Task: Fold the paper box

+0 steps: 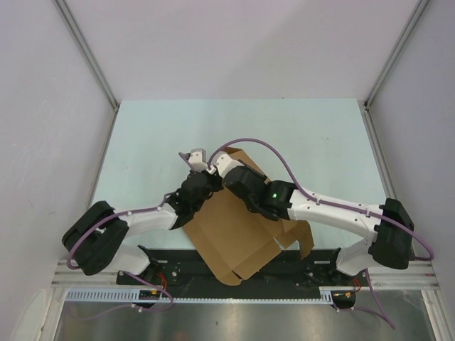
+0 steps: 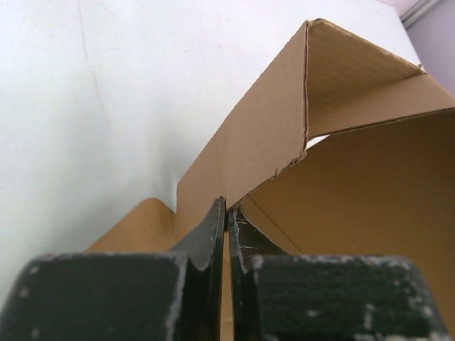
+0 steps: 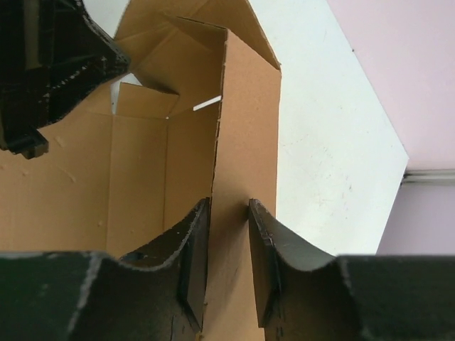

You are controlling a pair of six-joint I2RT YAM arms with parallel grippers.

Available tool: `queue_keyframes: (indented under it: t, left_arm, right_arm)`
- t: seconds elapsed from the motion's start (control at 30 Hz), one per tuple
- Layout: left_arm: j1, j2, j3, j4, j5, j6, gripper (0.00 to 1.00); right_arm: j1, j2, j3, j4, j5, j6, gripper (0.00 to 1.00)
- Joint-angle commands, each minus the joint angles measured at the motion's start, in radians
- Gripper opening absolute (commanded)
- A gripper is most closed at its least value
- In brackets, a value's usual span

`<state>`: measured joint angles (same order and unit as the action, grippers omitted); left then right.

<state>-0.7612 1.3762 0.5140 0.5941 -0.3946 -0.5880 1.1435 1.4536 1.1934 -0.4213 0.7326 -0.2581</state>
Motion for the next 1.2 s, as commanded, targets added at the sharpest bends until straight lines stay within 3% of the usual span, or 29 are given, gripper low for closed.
queue_keyframes:
  t: [0.0, 0.23, 0.37, 0.57, 1.17]
  left_arm:
    - [-0.004, 0.015, -0.044, 0.085, -0.058, -0.052, 0.05]
    - [-0.004, 0.017, -0.074, 0.113, -0.067, -0.058, 0.04]
    - [-0.004, 0.014, -0.078, 0.118, -0.073, -0.055, 0.04]
    - [-0.004, 0.011, -0.077, 0.116, -0.079, -0.046, 0.04]
    - [-0.004, 0.02, -0.06, 0.101, -0.093, -0.024, 0.04]
  right_arm:
    - [0.005, 0.025, 0.012, -0.011, -0.025, 0.013, 0.32]
    - [0.018, 0.071, 0.005, -0.02, -0.039, -0.01, 0.36]
    - [0.022, 0.076, 0.005, -0.016, -0.061, -0.007, 0.52]
    - [0.022, 0.028, 0.006, 0.027, -0.065, -0.02, 0.63]
    - [0.038, -0.085, 0.08, 0.047, -0.108, -0.023, 0.72]
